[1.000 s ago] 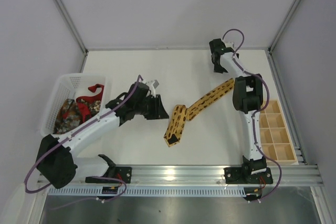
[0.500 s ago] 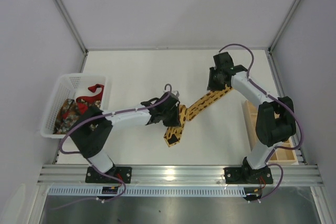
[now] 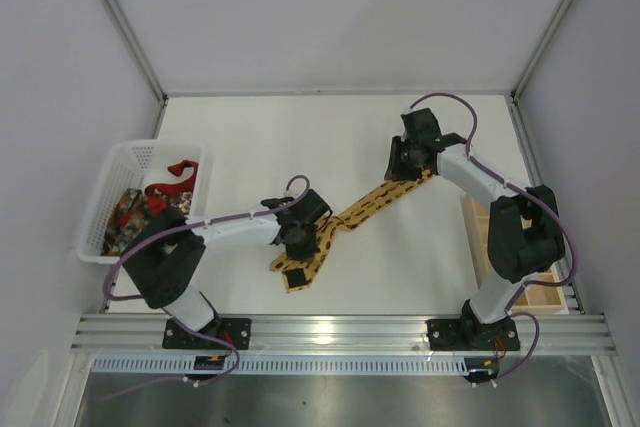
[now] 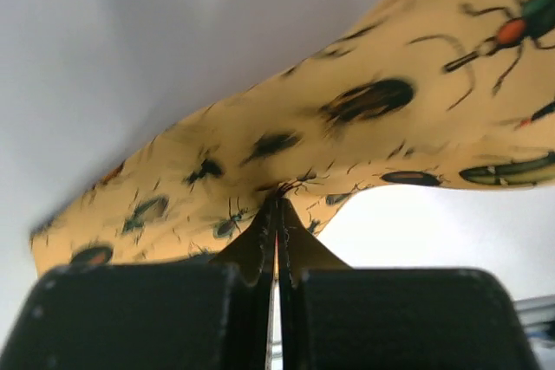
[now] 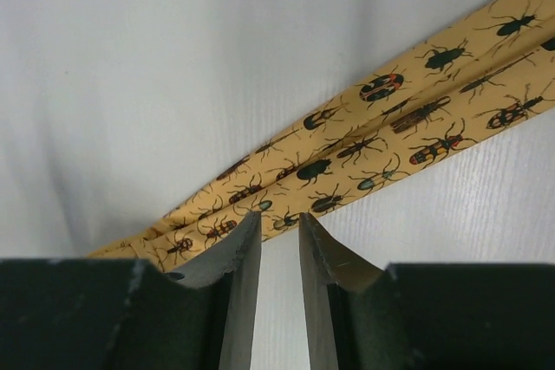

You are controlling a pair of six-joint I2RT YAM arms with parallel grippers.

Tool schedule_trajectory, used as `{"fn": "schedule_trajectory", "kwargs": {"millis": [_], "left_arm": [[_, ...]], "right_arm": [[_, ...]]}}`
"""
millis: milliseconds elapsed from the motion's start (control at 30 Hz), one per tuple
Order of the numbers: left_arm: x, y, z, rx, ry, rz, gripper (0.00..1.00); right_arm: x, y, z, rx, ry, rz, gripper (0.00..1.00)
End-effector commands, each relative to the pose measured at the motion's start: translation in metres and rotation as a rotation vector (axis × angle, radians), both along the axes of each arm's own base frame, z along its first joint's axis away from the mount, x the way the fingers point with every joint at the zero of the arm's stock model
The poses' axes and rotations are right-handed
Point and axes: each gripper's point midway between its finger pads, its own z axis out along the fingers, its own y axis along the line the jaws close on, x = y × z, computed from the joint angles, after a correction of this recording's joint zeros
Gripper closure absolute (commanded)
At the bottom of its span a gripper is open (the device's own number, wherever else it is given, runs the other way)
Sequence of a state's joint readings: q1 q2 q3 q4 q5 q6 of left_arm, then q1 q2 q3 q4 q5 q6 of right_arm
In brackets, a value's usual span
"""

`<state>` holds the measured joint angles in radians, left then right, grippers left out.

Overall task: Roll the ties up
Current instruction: Flatten the tie

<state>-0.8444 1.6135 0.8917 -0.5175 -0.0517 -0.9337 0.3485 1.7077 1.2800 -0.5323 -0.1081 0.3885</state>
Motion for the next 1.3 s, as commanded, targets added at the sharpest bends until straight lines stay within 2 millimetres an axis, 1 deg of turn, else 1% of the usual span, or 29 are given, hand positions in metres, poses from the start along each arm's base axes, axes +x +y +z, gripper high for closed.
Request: {"fn": "schedule_trajectory", "kwargs": {"millis": [0, 33, 100, 167, 233, 267, 333, 367, 400, 433, 467, 500, 533, 567, 600, 633, 667, 700, 733, 767, 800, 833, 900, 967, 1033, 1100, 1133, 1167, 1267], "left_arm": [[-0.028, 0.062, 0.010, 0.221, 0.038, 0.008, 0.99], [-0.028, 0.069, 0.024, 0.225, 0.008, -0.006, 1.00], [-0.027, 0.076, 0.040, 0.240, -0.018, 0.006, 0.99], [-0.029, 0.084, 0.054, 0.238, -0.043, 0.014, 0.93], [-0.028, 0.085, 0.061, 0.219, -0.070, 0.018, 0.77], [-0.025, 0.079, 0.072, 0.174, -0.097, 0.011, 0.72], [-0.012, 0.063, 0.087, 0.098, -0.170, -0.014, 0.63], [-0.010, 0.046, 0.097, 0.014, -0.182, -0.049, 0.62], [0.006, 0.019, 0.111, -0.097, -0.258, -0.078, 0.65], [0.012, 0.006, 0.117, -0.144, -0.281, -0.115, 0.70], [0.020, -0.009, 0.116, -0.165, -0.280, -0.130, 0.79], [0.029, -0.027, 0.119, -0.212, -0.292, -0.144, 0.99], [0.034, -0.035, 0.117, -0.213, -0.279, -0.144, 1.00], [0.043, -0.052, 0.125, -0.241, -0.291, -0.154, 1.00], [0.048, -0.071, 0.112, -0.246, -0.276, -0.177, 1.00], [0.052, -0.080, 0.107, -0.244, -0.274, -0.182, 1.00], [0.061, -0.093, 0.114, -0.263, -0.294, -0.186, 1.00], [0.066, -0.099, 0.112, -0.258, -0.294, -0.186, 1.00], [0.068, -0.106, 0.092, -0.237, -0.253, -0.194, 0.99], [0.073, -0.112, 0.094, -0.241, -0.260, -0.197, 1.00], [0.074, -0.114, 0.086, -0.233, -0.248, -0.194, 1.00], [0.074, -0.114, 0.077, -0.228, -0.234, -0.182, 1.00], [0.069, -0.108, 0.059, -0.211, -0.207, -0.166, 1.00], [0.066, -0.094, 0.038, -0.162, -0.165, -0.134, 1.00], [0.062, -0.080, 0.022, -0.120, -0.114, -0.111, 1.00], [0.053, -0.057, 0.003, -0.048, -0.054, -0.085, 1.00], [0.052, -0.049, -0.002, -0.028, -0.042, -0.069, 1.00], [0.046, -0.036, -0.008, 0.003, -0.027, -0.059, 1.00], [0.035, 0.004, -0.018, 0.096, -0.003, -0.003, 1.00]], "right_arm": [[0.002, 0.021, 0.009, 0.036, -0.038, 0.046, 0.70], [0.000, 0.024, 0.004, 0.033, -0.024, 0.053, 0.69], [-0.002, 0.028, 0.000, 0.033, -0.014, 0.065, 0.68], [-0.005, 0.030, -0.003, 0.024, -0.001, 0.074, 0.67], [-0.006, 0.031, -0.003, 0.025, -0.003, 0.077, 0.67], [-0.006, 0.032, -0.004, 0.026, -0.001, 0.078, 0.67], [-0.005, 0.029, -0.006, 0.012, 0.010, 0.070, 0.66], [-0.001, 0.025, -0.012, -0.014, 0.016, 0.055, 0.66], [0.000, 0.022, -0.014, -0.027, 0.025, 0.052, 0.66], [0.001, 0.020, -0.019, -0.043, 0.036, 0.049, 0.67], [0.006, 0.011, -0.027, -0.084, 0.045, 0.024, 0.67], [0.009, 0.007, -0.028, -0.101, 0.048, 0.014, 0.68], [0.011, 0.005, -0.030, -0.106, 0.052, 0.008, 0.69], [0.016, 0.001, -0.030, -0.108, 0.048, -0.004, 0.71], [0.021, 0.000, -0.032, -0.119, 0.043, -0.009, 0.72], [0.025, -0.002, -0.032, -0.126, 0.037, -0.013, 0.76], [0.030, -0.007, -0.032, -0.160, 0.021, -0.026, 0.77], [0.036, -0.010, -0.036, -0.177, 0.013, -0.027, 0.78], [0.043, -0.011, -0.034, -0.183, -0.005, -0.027, 0.79], [0.048, -0.013, -0.036, -0.182, -0.008, -0.031, 0.79], [0.054, -0.018, -0.046, -0.184, 0.006, -0.043, 0.80], [0.061, -0.019, -0.045, -0.171, 0.005, -0.048, 0.82], [0.065, -0.018, -0.053, -0.152, 0.030, -0.044, 0.84], [0.064, -0.017, -0.065, -0.163, 0.063, -0.044, 0.86], [0.055, -0.014, -0.073, -0.164, 0.095, -0.048, 0.87], [0.038, -0.012, -0.081, -0.172, 0.130, -0.038, 0.87], [0.031, -0.007, -0.077, -0.172, 0.127, -0.032, 0.87], [0.016, -0.008, -0.085, -0.177, 0.161, -0.032, 0.87], [-0.004, -0.006, -0.079, -0.163, 0.172, -0.046, 0.87]]}}
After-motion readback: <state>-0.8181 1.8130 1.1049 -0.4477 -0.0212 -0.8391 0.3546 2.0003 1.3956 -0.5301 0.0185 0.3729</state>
